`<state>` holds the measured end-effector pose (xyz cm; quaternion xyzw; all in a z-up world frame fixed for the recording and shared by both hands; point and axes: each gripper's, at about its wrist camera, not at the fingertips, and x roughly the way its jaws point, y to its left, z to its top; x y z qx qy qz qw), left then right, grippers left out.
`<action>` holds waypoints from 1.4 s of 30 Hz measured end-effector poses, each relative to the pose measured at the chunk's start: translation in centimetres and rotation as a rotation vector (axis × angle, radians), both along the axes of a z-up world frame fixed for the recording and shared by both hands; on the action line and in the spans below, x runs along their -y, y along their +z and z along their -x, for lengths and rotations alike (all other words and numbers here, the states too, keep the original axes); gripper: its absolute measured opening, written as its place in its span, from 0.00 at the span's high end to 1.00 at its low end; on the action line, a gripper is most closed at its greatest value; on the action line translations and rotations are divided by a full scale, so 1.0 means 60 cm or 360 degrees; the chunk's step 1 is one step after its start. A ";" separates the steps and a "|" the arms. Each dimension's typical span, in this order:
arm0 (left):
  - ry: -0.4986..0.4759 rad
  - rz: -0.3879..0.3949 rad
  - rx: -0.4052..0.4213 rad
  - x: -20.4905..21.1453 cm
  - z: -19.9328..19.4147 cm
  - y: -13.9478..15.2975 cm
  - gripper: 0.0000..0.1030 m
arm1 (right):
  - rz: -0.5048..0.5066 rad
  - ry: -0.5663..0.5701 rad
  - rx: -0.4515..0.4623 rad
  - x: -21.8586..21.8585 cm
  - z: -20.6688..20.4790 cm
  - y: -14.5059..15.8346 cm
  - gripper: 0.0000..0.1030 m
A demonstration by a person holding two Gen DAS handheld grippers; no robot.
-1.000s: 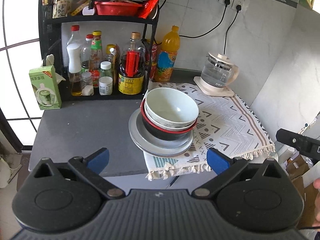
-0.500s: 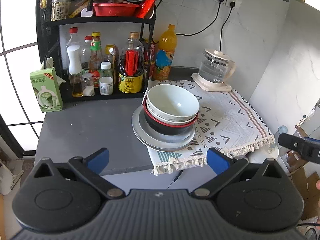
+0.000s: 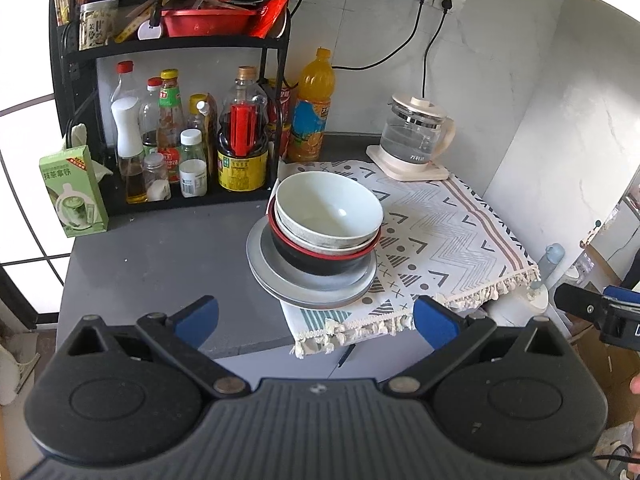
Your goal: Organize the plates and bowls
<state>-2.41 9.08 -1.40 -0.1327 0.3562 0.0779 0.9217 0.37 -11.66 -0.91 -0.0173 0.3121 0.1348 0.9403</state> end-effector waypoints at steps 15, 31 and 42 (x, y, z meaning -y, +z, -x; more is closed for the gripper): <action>-0.0026 0.0012 -0.0014 0.003 0.001 -0.001 0.00 | -0.0016 0.0000 -0.0005 -0.005 0.007 0.001 0.00; -0.0009 0.0010 -0.0017 0.009 0.008 0.000 0.00 | -0.0014 0.0019 -0.0012 -0.001 0.012 0.001 0.00; 0.0007 -0.0003 -0.0004 0.015 0.013 0.002 0.00 | -0.0013 0.0021 -0.0013 0.001 0.016 -0.002 0.00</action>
